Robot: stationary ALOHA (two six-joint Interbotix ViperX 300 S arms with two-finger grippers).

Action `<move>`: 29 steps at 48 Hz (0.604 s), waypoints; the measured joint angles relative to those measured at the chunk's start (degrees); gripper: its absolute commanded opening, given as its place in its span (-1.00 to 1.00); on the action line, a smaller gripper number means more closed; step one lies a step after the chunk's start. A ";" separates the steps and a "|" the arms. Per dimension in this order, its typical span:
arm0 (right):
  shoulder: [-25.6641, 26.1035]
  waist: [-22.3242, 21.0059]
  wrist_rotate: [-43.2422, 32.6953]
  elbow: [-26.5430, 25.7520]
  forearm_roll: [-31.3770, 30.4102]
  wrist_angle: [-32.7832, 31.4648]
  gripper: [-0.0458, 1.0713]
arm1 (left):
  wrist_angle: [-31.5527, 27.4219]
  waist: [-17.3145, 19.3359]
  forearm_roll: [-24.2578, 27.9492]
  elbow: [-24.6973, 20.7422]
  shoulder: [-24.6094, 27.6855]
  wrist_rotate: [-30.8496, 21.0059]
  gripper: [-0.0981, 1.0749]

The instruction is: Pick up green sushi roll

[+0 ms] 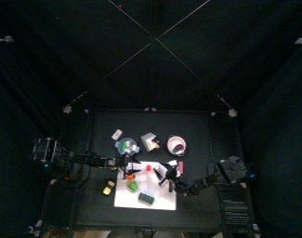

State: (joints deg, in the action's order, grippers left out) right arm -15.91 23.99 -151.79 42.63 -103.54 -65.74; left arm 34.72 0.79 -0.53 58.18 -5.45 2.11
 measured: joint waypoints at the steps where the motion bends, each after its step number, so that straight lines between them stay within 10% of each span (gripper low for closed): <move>1: 0.62 -0.09 0.44 0.00 0.35 0.00 0.65 | 0.00 0.09 0.00 0.00 0.00 0.00 0.58; 29: 18.81 0.62 21.18 -0.70 17.75 11.25 0.64 | -5.45 -0.53 0.26 0.26 -1.23 0.00 0.58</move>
State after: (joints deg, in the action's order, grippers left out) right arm 2.90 24.61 -130.61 41.92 -85.78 -54.49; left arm 29.27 0.26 -0.26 58.45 -6.68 2.11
